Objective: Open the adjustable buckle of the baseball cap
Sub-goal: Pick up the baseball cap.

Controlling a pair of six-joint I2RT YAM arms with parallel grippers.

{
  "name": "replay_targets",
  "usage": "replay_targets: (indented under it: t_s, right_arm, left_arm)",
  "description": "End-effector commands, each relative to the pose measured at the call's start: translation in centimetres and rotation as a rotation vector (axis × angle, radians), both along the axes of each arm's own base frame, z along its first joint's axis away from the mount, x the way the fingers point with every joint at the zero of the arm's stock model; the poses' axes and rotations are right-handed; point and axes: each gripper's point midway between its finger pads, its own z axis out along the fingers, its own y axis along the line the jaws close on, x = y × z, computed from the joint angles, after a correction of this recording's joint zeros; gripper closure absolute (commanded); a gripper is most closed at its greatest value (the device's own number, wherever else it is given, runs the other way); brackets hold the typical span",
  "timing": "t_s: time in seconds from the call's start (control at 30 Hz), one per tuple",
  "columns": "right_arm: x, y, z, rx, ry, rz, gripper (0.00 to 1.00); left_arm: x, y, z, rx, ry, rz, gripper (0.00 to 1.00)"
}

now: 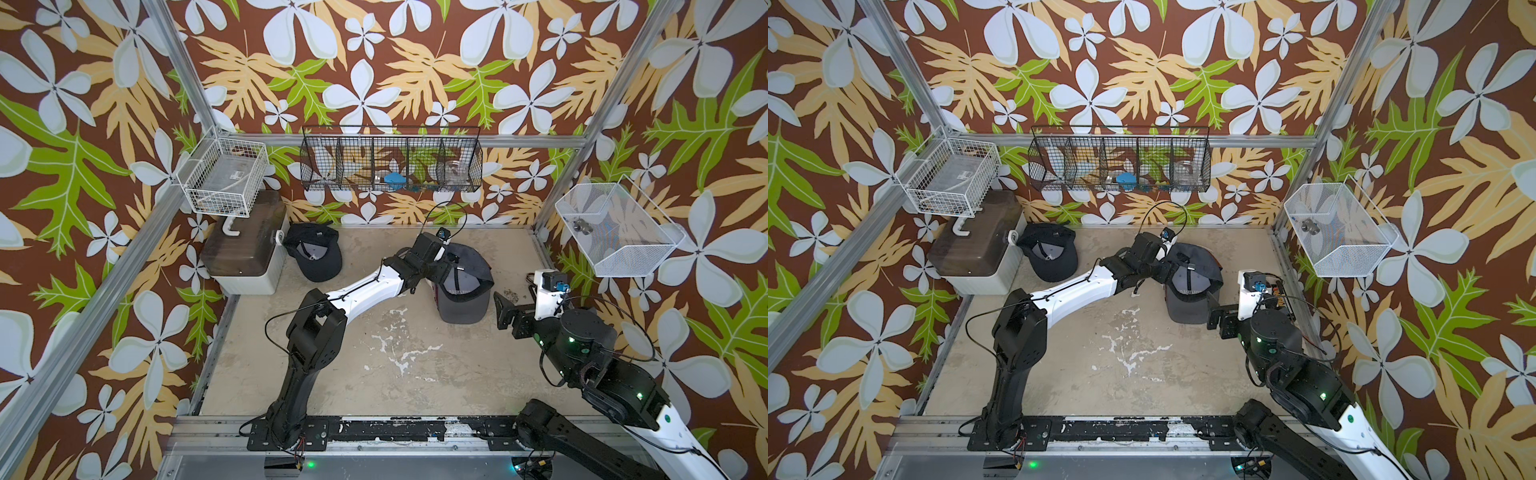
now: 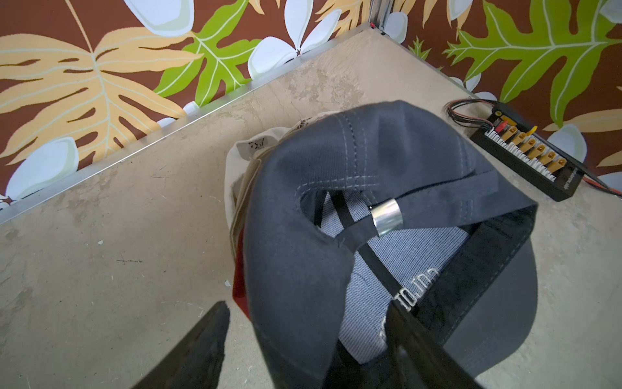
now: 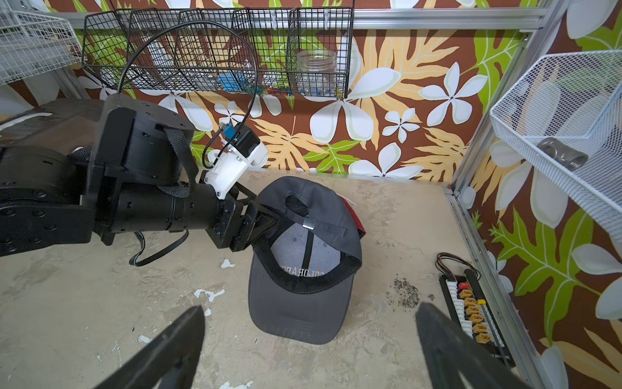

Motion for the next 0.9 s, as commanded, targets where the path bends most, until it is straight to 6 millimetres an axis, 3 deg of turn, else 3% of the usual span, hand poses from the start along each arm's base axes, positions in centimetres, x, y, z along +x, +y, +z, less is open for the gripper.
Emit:
replay_targets:
  t_s: [0.0, 0.13, 0.27, 0.53, 0.87]
  right_arm:
    - [0.0, -0.1, 0.1, 0.0, -0.01, -0.004, 0.0]
    - [0.0, 0.0, 0.0, 0.005, -0.01, -0.002, 0.0]
    - [0.0, 0.0, -0.2, 0.004, -0.006, -0.001, 0.0]
    - [-0.1, -0.1, -0.5, 0.005, -0.002, -0.001, 0.0]
    - [-0.3, -0.3, -0.3, 0.0, -0.003, -0.003, 0.0]
  left_arm:
    - [0.3, 0.2, -0.5, 0.035, -0.011, 0.005, 0.36]
    - [0.5, 0.3, -0.4, 0.035, -0.015, 0.016, 0.59]
    - [0.8, 0.3, 0.7, 0.014, -0.034, 0.032, 0.76]
    - [0.4, 0.0, 3.3, -0.033, -0.05, 0.023, 0.94]
    - [-1.5, 0.3, 8.2, -0.084, -0.093, 0.011, 1.0]
